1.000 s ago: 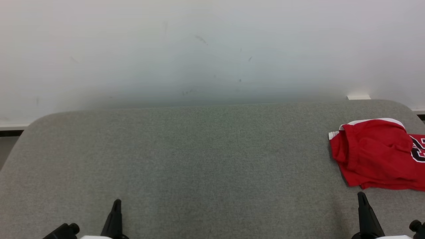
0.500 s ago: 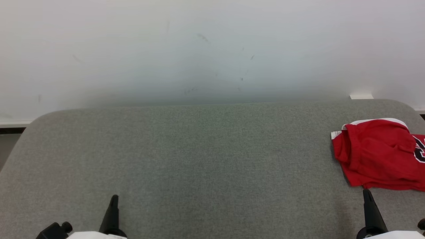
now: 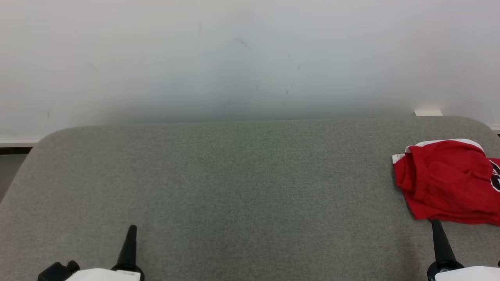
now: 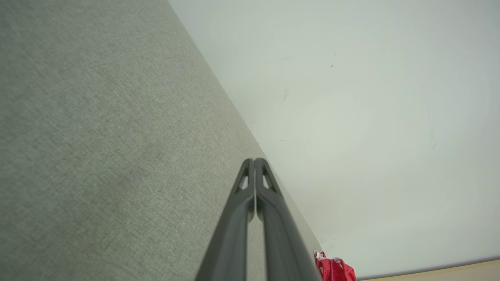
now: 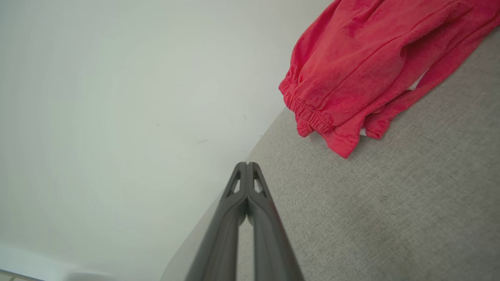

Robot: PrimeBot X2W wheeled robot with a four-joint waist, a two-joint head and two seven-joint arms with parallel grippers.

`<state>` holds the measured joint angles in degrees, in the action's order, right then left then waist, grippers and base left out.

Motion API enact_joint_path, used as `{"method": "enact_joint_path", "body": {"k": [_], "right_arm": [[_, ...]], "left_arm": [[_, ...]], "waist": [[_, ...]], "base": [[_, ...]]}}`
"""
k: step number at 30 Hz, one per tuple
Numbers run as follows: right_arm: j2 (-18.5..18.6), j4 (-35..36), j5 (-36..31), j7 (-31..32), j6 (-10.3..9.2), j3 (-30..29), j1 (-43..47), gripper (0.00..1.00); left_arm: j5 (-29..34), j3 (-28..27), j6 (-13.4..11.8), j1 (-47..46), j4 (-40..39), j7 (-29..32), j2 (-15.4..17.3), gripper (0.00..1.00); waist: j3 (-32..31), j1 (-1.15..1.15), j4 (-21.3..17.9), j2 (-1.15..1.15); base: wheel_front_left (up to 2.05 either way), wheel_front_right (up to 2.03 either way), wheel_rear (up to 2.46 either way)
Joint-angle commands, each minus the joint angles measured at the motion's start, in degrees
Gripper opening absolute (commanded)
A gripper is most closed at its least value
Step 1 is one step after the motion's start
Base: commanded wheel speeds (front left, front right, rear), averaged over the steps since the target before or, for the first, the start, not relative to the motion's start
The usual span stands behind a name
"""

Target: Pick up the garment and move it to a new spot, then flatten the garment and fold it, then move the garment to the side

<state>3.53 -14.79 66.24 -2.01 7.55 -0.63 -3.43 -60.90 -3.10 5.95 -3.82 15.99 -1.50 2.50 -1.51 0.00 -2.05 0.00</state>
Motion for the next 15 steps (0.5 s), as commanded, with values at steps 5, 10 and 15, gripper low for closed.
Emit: {"method": "enact_joint_path", "body": {"k": [5,10,15], "right_arm": [[0.3,0.7,3.8,1.0,-0.06,-0.9,-1.6,0.0],[0.3,0.7,6.2,1.7,-0.07,-1.3,-1.7,0.0],[0.3,0.7,8.6,2.4,-0.07,-1.7,-1.9,0.0]], "left_arm": [[-4.3,-0.7,0.4,-1.4,-0.9,1.1,0.4,0.0],[-7.3,-1.0,0.5,-1.6,-1.1,1.9,0.4,0.0],[-10.0,-1.3,0.5,-1.8,-1.2,2.6,0.4,0.0]], "waist": [[0.1,0.0,0.2,0.0],[0.2,0.0,0.3,0.0],[0.4,0.0,0.5,0.0]], "base": [[0.0,0.0,0.0],[0.0,0.0,0.0],[0.0,0.0,0.0]]}}
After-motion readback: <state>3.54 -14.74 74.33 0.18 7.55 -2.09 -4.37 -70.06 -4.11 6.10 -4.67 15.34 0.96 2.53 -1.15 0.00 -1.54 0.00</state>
